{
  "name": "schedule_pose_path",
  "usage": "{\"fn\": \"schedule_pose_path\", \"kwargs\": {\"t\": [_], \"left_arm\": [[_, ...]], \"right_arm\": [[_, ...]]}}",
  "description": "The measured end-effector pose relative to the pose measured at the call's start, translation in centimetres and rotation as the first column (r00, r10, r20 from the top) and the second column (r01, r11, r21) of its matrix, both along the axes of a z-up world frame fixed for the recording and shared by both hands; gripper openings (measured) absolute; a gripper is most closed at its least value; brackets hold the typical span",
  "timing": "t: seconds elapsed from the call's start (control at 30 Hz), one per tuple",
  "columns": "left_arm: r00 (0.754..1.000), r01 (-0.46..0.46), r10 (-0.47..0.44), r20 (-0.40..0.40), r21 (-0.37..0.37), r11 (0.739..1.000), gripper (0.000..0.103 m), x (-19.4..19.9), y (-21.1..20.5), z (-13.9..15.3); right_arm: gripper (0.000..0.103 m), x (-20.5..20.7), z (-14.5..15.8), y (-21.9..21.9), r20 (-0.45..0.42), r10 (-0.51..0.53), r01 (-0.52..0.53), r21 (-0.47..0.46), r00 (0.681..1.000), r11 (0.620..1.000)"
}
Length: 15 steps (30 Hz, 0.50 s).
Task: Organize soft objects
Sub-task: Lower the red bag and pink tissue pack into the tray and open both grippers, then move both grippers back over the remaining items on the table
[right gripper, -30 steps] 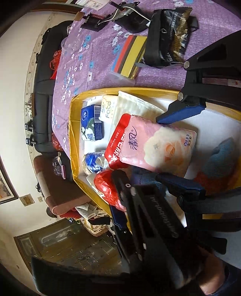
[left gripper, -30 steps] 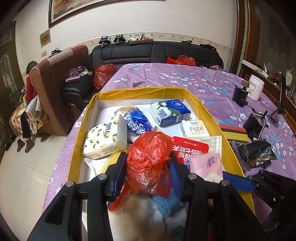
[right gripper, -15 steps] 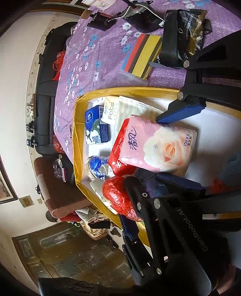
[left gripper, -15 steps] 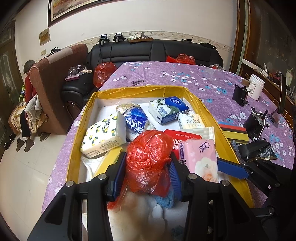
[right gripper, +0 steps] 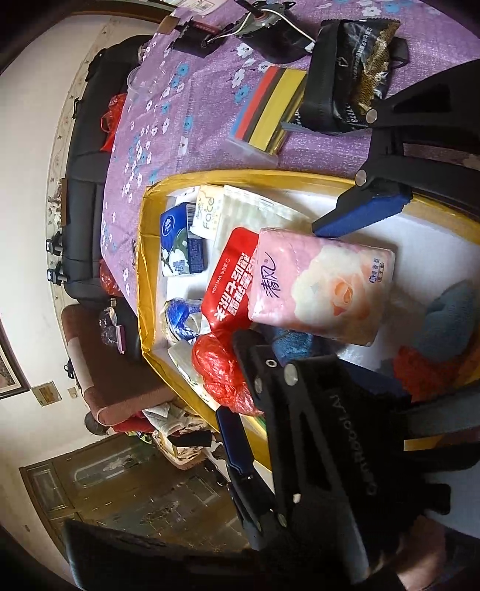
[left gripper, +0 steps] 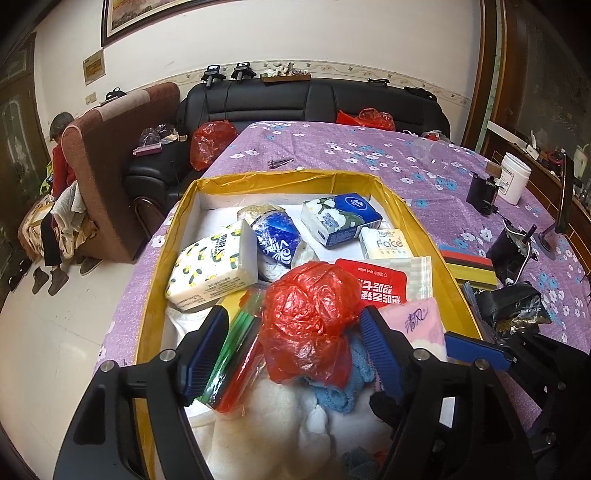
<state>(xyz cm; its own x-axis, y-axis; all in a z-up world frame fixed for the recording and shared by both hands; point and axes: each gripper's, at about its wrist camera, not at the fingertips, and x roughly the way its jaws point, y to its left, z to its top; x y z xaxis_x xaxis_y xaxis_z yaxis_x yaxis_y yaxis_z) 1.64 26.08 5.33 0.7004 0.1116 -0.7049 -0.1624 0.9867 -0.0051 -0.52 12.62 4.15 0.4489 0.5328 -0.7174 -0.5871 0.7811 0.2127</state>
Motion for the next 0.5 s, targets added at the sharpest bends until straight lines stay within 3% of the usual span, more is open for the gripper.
{"fn": "schedule_pose_path", "kwargs": {"t": [0.5], "left_arm": [[0.999,-0.029,0.029,0.036,0.005,1.000,0.074,-1.6,0.0,0.8]], "right_arm": [[0.075,-1.9,0.6,-2.7,-0.006,0.004,-0.003,0.052,1.000,0.999]]}}
